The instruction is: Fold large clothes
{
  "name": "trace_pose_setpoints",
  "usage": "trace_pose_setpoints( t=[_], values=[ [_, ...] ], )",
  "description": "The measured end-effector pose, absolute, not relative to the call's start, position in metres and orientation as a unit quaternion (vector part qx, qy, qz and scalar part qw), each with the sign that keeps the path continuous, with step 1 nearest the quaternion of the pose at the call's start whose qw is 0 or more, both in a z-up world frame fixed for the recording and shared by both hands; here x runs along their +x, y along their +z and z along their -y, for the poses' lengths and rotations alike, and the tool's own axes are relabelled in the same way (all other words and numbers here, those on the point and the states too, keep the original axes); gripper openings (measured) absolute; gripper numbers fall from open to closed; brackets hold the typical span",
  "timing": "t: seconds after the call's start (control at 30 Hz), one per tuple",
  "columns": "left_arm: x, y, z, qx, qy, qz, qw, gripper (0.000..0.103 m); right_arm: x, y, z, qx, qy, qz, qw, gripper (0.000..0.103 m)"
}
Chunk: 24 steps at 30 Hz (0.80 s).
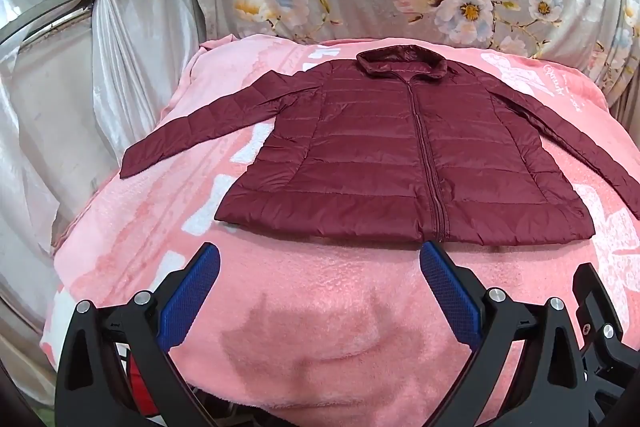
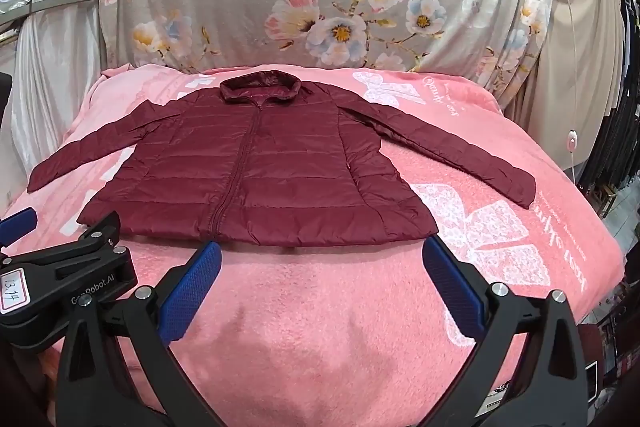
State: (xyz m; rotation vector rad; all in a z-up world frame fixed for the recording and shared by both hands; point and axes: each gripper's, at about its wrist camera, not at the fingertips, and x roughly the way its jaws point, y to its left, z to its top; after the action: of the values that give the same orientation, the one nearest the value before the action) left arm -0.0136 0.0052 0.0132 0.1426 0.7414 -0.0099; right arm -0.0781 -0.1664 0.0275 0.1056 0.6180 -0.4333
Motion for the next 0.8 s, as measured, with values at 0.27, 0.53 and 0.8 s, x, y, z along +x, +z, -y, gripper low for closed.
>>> trace_pose_setpoints(
  t=[0.27,0.53,0.8],
  values=[
    [-0.012,0.012,-0.008,0.063,-0.006,-0.372,0.926,0.098,-0.081,0.036,0.150,0.052,-0.211,-0.302,0.928,0.098],
    [-0.008,0.013,-0.003,0.063,-0.002,-0.379,0.923,0.098,-0.083,0.036,0.150,0.055,-0.207,-0.301,0.929,0.098],
    [-0.018,0.010,-0.012,0.060,0.007,-0.373,0.926,0.098,-0.082,0.034,0.145,0.062,-0.196,-0.300,0.932,0.098]
  ],
)
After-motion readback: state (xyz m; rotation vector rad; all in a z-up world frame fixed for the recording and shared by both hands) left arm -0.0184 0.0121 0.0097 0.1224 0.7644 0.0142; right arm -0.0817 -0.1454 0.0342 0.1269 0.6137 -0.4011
